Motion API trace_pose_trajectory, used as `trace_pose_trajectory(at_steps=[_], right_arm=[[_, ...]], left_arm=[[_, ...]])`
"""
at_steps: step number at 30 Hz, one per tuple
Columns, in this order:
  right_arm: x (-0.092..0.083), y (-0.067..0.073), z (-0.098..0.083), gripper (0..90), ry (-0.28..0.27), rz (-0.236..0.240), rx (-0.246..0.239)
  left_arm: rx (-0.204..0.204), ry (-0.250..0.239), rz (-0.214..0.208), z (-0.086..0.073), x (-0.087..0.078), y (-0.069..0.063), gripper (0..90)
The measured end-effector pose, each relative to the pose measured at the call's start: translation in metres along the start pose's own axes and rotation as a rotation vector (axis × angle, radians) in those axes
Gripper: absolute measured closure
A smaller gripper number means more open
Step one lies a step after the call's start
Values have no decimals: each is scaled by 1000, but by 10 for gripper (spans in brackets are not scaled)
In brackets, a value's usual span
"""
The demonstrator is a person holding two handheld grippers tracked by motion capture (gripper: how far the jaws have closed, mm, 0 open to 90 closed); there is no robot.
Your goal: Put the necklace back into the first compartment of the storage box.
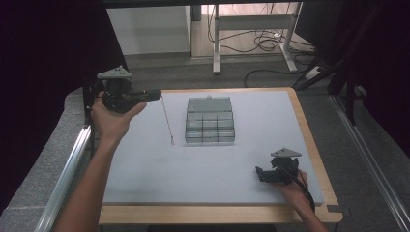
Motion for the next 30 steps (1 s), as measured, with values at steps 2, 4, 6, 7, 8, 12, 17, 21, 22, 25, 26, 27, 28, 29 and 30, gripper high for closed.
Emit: trace_pose_trajectory(at_steps=[2, 4, 6, 7, 8, 12, 17, 21, 22, 25, 26, 27, 28, 29, 30], right_arm=[[0, 0, 0, 13, 0, 0, 0], [0, 0, 0, 13, 0, 0, 0], [0, 0, 0, 13, 1, 1, 1], [0, 0, 0, 13, 0, 0, 0], [0, 0, 0, 13, 0, 0, 0], [0, 0, 0, 13, -2, 0, 2], [0, 0, 0, 13, 0, 1, 1], [0, 0, 0, 13, 1, 1, 1], [0, 0, 0, 13, -1, 1, 1], [0, 0, 0, 13, 1, 1, 1], [0, 0, 0, 13, 1, 2, 2], [0, 0, 0, 13, 1, 1, 1], [0, 0, 0, 13, 1, 1, 2], [0, 0, 0, 13, 1, 2, 2], [0, 0, 0, 13, 0, 1, 1]], left_arm=[[-3, -2, 5, 2, 1, 0, 895], [-4, -6, 7, 5, 1, 1, 895], [-4, -10, 3, 7, 1, 1, 895], [-7, -12, 6, 9, 2, 1, 895], [-4, -10, 8, 10, 2, 1, 895], [-4, -7, 12, 16, 5, 2, 895], [-6, -6, 9, 26, 11, 3, 895], [-9, -7, 9, 32, 15, 2, 895], [-12, -12, 2, 33, 16, 2, 895], [-12, -20, -12, 36, 18, -1, 895], [-7, -18, -8, 38, 20, -2, 895], [-4, -16, -6, 39, 20, -3, 895], [-5, -18, -10, 41, 22, -3, 895], [-3, -16, -8, 42, 23, -4, 895], [-5, -16, -6, 43, 24, -4, 895]])
Point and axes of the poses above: each handheld gripper's, and its own axes: x roughly forward along the jaws, z roughly out of its top, y roughly to its left, the point moved 3 cm from there along x, roughly forward along the jaws, and after that the axes turned 9 degrees about y, right-handed, at the moved point
